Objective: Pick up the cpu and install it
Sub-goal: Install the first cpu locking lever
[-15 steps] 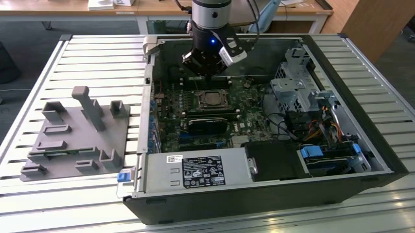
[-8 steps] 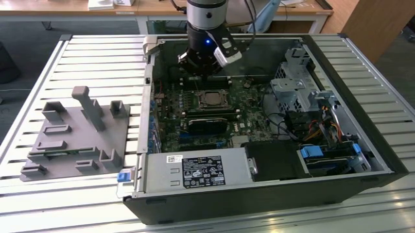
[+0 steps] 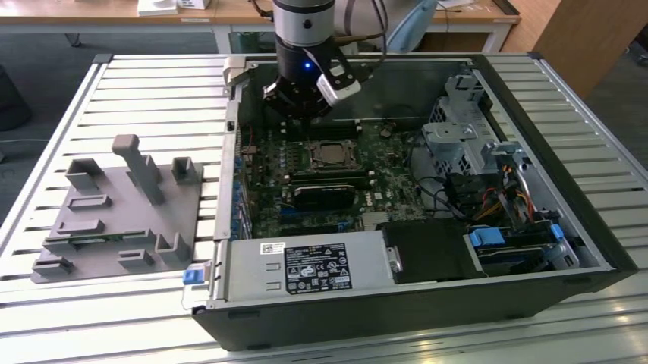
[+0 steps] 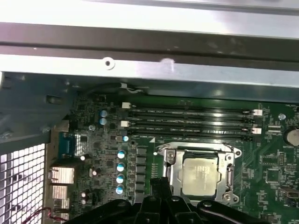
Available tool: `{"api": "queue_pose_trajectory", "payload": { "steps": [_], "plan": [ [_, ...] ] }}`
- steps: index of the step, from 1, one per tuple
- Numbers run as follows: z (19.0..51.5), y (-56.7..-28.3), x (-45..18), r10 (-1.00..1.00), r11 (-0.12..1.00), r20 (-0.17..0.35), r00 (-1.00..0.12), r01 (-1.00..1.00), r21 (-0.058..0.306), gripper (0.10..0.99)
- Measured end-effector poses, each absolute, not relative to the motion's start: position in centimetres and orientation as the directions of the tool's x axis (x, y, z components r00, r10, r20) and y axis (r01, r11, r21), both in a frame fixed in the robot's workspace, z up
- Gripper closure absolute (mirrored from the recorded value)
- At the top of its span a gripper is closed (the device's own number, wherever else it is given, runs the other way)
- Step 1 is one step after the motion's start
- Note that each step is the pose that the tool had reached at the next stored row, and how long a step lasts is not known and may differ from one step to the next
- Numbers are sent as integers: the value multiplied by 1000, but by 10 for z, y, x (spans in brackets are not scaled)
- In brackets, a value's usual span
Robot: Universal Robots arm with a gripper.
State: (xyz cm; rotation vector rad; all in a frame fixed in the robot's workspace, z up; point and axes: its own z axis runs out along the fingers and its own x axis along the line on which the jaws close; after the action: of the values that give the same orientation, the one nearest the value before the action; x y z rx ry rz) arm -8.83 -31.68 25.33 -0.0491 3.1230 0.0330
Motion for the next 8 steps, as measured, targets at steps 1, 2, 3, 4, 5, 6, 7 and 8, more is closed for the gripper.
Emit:
{"api": "queue_pose_trajectory", "payload": {
  "steps": [1,2,3,4,5,6,7,8],
  "plan": [
    [253,-317,-89,-31,999,-18,-999,-32,21,980],
    [253,-317,-89,-31,999,-18,-999,-32,21,980],
    [253,-317,-89,-31,999,-18,-999,-32,21,980],
    [253,-317,-89,-31,999,-18,-999,-32,21,980],
    [253,-317,-89,-31,999,-18,-999,-32,21,980],
    [253,-317,-89,-31,999,-18,-999,-32,21,980],
    [253,-317,-89,-31,999,-18,-999,-32,21,980],
    [253,-317,-89,-31,999,-18,-999,-32,21,980]
  ]
}}
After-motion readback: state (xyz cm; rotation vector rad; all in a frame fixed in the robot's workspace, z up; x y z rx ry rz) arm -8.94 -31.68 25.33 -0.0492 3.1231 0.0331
